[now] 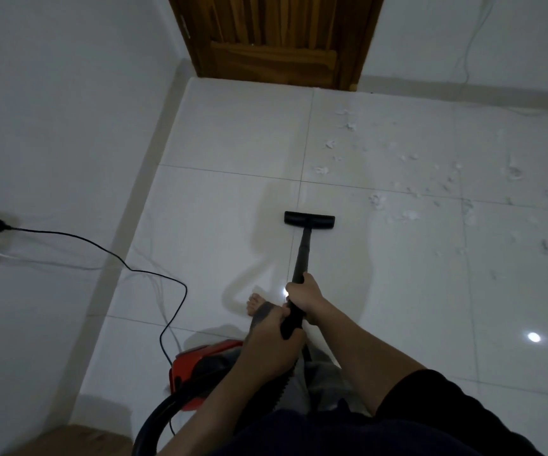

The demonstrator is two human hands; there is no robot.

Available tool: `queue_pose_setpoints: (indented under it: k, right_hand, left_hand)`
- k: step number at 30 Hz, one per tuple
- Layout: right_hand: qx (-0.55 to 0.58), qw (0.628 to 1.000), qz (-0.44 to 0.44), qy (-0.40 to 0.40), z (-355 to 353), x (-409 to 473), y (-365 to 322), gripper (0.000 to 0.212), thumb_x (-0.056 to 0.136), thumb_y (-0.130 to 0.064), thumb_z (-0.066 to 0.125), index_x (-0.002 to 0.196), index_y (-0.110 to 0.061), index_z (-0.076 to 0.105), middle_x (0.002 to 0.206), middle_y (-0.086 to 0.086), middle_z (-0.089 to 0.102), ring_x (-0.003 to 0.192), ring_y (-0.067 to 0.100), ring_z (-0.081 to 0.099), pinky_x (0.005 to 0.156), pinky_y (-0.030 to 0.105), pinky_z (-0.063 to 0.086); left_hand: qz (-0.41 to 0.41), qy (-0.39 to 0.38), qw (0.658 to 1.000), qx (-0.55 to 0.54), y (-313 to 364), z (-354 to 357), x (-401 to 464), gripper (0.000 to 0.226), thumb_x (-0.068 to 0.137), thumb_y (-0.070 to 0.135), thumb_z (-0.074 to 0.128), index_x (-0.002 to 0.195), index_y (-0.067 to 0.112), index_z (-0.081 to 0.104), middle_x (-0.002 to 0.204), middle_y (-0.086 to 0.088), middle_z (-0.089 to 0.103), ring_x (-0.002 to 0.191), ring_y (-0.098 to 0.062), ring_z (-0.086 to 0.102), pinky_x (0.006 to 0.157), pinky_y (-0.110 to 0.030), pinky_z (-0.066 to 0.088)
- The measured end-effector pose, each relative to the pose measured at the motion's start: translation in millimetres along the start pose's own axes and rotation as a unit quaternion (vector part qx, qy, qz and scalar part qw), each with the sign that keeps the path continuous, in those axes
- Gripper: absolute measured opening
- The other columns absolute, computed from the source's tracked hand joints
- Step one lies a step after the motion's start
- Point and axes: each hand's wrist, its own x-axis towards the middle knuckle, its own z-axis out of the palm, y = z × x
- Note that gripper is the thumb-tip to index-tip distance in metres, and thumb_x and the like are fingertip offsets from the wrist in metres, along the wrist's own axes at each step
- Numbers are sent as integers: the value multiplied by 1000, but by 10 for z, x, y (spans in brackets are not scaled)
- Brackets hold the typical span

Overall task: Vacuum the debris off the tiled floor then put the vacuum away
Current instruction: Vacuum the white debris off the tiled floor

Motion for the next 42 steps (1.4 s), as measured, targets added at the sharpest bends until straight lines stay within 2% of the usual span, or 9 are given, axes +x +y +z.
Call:
queue_pose_setpoints:
  k: [5, 13, 17, 19, 23, 26, 32, 38, 42]
  right_hand:
    - [26, 999, 16, -11, -292, -6, 122, 52, 93, -3, 47, 144, -9, 33, 92, 16, 52, 56, 20, 53, 48, 30, 49]
    - [22, 1000, 11, -9, -588, 198, -3, 39, 94, -1, 46, 123, -24, 33, 80, 13, 52, 53, 19, 51, 42, 26, 45]
    - [8, 1000, -1, -17, -696, 366, -196, 36, 95, -2, 46, 121, -22, 32, 81, 13, 51, 53, 18, 51, 43, 25, 45]
    - [21, 1000, 1, -21, -784, 464, -300, 35, 95, 0, 45, 121, -21, 33, 77, 12, 50, 45, 15, 51, 40, 24, 44]
    - [22, 999, -8, -23, -943, 703, -498, 37, 96, 2, 44, 132, -3, 41, 73, 12, 48, 49, 17, 48, 41, 24, 44]
    - [34, 999, -13, -17, -1012, 880, -686, 31, 96, 2, 44, 127, -3, 41, 75, 13, 45, 49, 19, 45, 38, 24, 43]
    - [50, 999, -6, -17, -1159, 1201, -1032, 40, 96, 0, 47, 117, -26, 25, 85, 14, 50, 49, 19, 52, 41, 24, 47]
    - [58, 998, -1, -21, -1388, 1516, -1325, 60, 97, 1, 47, 152, -12, 26, 82, 13, 51, 51, 18, 50, 43, 25, 49]
    - [56, 998, -14, -22, -1490, 1682, -1538, 55, 96, 0, 47, 147, -15, 30, 82, 13, 51, 45, 16, 52, 44, 27, 50]
  left_hand:
    - [10, -19, 1000, -8, 138, 249, -12, 14, 89, 20, 51, 86, 32, 47, 73, 3, 58, 62, -11, 57, 62, -29, 51]
    - [19, -23, 999, -13, 364, 395, 235, 16, 90, 18, 51, 104, 25, 49, 78, 5, 59, 66, -8, 57, 59, -21, 47]
    - [33, -17, 999, 3, 522, 378, 452, 22, 91, 16, 51, 110, 26, 46, 81, 20, 47, 72, 3, 50, 68, -16, 44]
    - [42, -9, 999, 6, 626, 376, 575, 24, 90, 16, 52, 113, 21, 52, 86, 14, 52, 74, 1, 52, 69, -17, 45]
    - [41, -11, 999, 5, 836, 363, 848, 16, 92, 15, 52, 102, 24, 44, 83, 6, 53, 66, -2, 50, 54, -8, 37]
    - [36, -12, 999, -1, 950, 348, 1076, 19, 92, 18, 53, 109, 22, 45, 81, 9, 51, 65, -2, 49, 52, -10, 37]
    - [-5, -20, 1000, -19, 1171, 318, 1507, 19, 91, 22, 54, 107, 25, 46, 91, -2, 61, 68, -10, 55, 60, -20, 44]
    - [-8, -39, 999, -3, 1489, 292, 1889, 16, 85, 27, 52, 87, 40, 42, 85, -5, 64, 68, -17, 60, 67, -40, 54]
    - [-13, -37, 999, -23, 1658, 272, 2122, 15, 88, 23, 52, 93, 34, 43, 80, -5, 61, 62, -14, 56, 58, -31, 48]
